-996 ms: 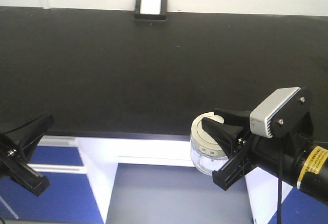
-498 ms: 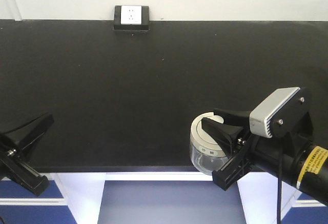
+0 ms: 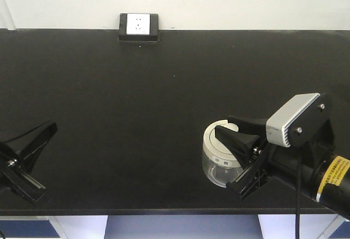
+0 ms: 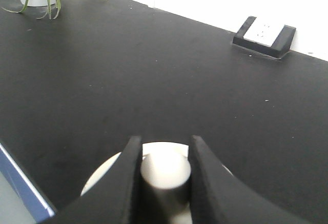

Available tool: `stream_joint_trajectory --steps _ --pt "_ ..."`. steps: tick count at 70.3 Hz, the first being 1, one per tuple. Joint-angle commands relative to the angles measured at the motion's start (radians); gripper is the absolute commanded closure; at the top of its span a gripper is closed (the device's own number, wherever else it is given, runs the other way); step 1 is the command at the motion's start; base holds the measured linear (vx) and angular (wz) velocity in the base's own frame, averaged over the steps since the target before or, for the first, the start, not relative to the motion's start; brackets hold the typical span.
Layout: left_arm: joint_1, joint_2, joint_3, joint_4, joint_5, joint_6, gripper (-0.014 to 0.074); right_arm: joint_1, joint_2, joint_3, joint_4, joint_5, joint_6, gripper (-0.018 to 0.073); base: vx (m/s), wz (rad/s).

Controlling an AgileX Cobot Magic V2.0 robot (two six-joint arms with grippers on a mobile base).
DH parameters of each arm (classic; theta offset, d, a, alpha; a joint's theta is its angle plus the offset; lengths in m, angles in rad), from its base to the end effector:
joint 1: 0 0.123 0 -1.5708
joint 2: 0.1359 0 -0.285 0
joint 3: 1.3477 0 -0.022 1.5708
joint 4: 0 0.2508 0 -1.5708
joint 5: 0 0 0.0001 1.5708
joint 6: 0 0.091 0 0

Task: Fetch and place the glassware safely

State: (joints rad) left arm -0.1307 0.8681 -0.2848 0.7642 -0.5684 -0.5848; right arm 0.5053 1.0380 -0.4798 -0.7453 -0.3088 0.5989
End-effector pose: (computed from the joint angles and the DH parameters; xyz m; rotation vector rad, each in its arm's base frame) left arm 0.1565 -0.0547 0.2579 0.4723 1.5715 -0.3392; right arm 0.1745 0.1179 0.2703 -0.7048 1.6890 0.4588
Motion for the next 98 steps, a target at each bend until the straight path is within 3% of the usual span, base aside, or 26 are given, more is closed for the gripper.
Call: stream_joint_trajectory --steps 1,98 --pt "-0.005 -0.006 -0.027 -0.032 -0.063 -0.009 0.0603 -0.002 -0.021 -0.031 0.014 -0.078 -0.003 0.0563 0.10 -0.01" --pt "-0.005 -0.006 -0.027 -0.032 -0.063 -0.009 0.0603 -0.002 -0.021 -0.031 0.014 -0.078 -0.003 0.0563 0.04 0.00"
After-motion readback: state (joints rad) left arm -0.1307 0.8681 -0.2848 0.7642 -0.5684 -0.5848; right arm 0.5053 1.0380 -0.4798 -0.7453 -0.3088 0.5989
